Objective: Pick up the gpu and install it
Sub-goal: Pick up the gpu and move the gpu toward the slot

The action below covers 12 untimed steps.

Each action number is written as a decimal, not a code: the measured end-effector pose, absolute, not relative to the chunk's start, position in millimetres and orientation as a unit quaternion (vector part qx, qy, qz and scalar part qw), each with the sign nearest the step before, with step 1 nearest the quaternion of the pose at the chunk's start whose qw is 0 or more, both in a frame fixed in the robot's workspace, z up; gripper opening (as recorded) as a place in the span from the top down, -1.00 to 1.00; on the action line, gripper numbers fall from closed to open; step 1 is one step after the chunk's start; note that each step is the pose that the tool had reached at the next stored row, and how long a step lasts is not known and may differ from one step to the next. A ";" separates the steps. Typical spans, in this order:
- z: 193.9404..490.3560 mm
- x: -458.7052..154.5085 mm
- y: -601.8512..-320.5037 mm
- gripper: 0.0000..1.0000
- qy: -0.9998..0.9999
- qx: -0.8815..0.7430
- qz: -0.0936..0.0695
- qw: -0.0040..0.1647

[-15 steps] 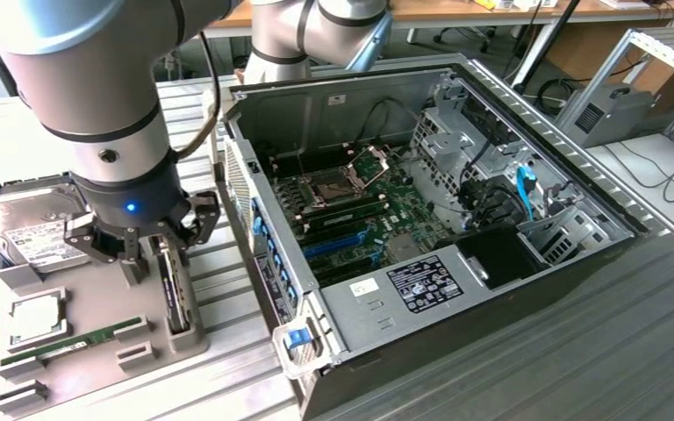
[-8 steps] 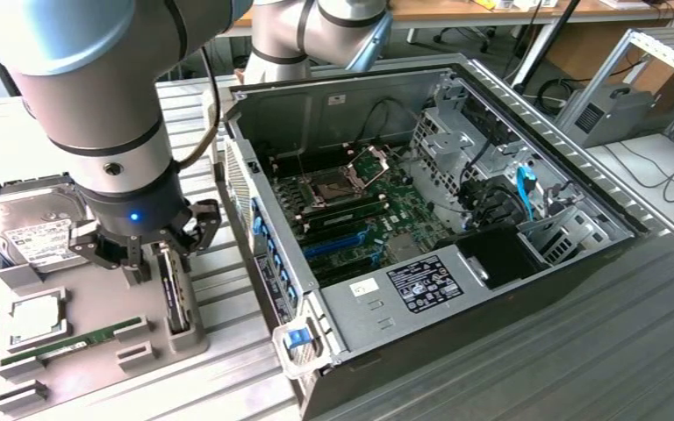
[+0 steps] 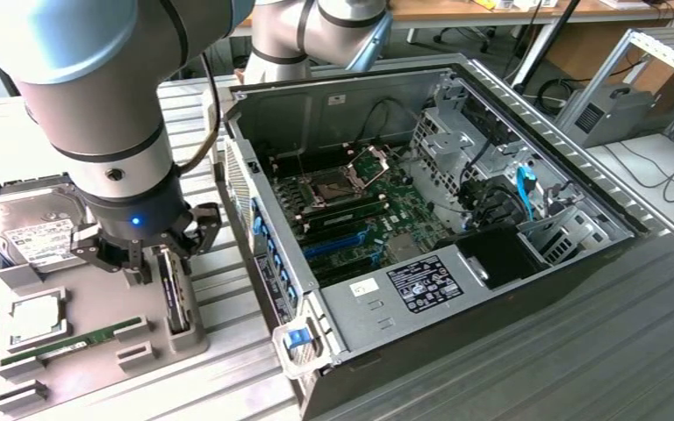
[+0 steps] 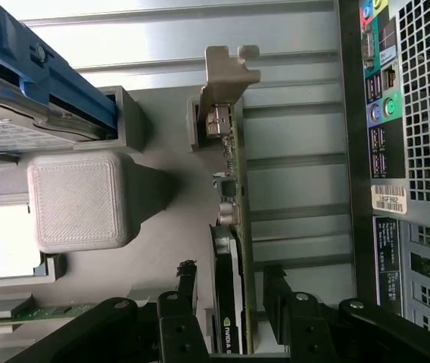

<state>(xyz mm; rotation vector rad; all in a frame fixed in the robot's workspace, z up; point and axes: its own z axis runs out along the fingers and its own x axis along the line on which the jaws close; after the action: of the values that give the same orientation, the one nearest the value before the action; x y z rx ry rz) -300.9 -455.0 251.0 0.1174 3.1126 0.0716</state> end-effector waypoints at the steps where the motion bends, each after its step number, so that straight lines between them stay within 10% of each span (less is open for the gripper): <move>1: 251.0 -301.0 -456.2 0.04 0.999 0.038 0.023 0.013; 12: 244.9 -301.0 -459.1 0.04 0.999 0.038 0.023 0.013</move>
<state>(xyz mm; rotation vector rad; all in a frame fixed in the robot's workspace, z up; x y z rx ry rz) -301.0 -459.1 244.9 0.1177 3.1127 0.0713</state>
